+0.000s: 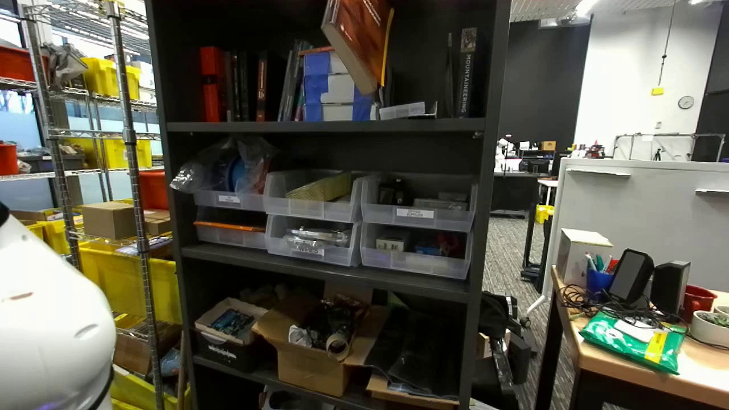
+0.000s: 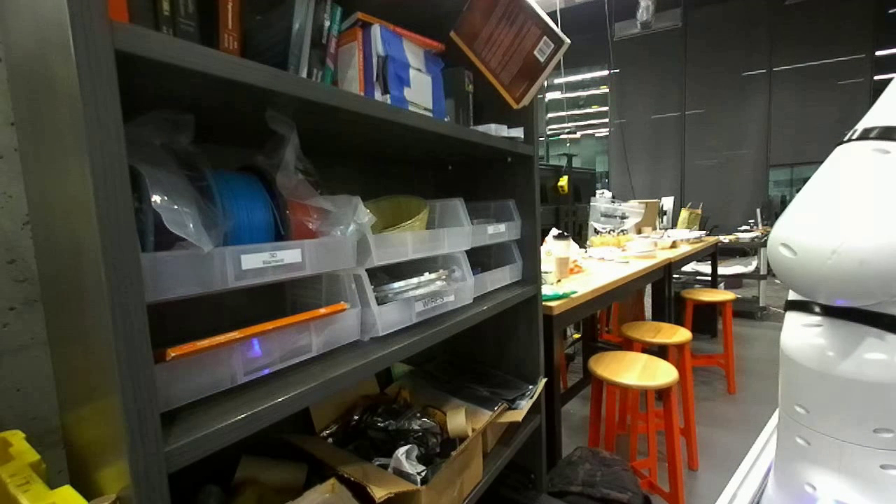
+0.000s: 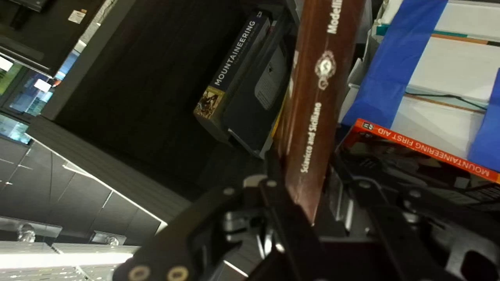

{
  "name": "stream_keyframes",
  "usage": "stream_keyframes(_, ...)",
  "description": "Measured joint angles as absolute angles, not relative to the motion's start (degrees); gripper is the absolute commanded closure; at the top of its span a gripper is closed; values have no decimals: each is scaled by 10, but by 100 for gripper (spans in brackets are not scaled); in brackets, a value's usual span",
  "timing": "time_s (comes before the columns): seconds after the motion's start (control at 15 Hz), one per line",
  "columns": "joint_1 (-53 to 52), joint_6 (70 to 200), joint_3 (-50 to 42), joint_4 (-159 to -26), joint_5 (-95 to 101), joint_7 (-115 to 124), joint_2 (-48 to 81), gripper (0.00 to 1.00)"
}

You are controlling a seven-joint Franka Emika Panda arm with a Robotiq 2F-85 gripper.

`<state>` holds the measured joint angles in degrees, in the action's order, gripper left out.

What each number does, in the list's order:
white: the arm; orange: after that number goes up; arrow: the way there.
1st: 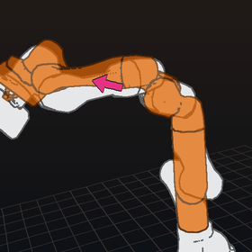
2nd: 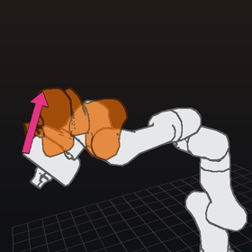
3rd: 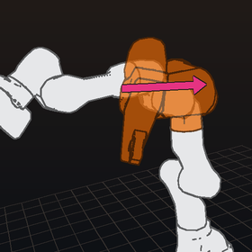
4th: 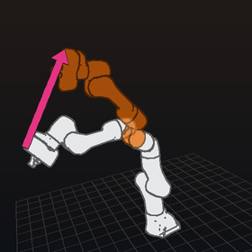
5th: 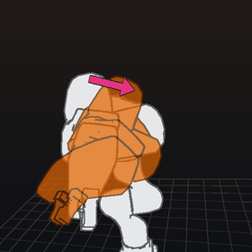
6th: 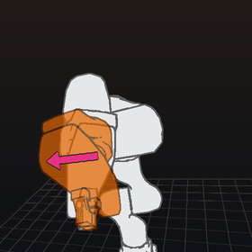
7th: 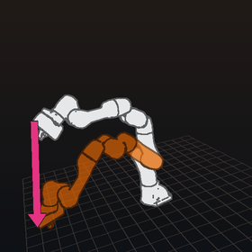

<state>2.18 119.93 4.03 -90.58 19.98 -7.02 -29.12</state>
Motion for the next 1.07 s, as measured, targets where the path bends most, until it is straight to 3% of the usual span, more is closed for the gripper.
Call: stream_keyframes(1.07,34,1404,11,-906,197,-41,-205,92)
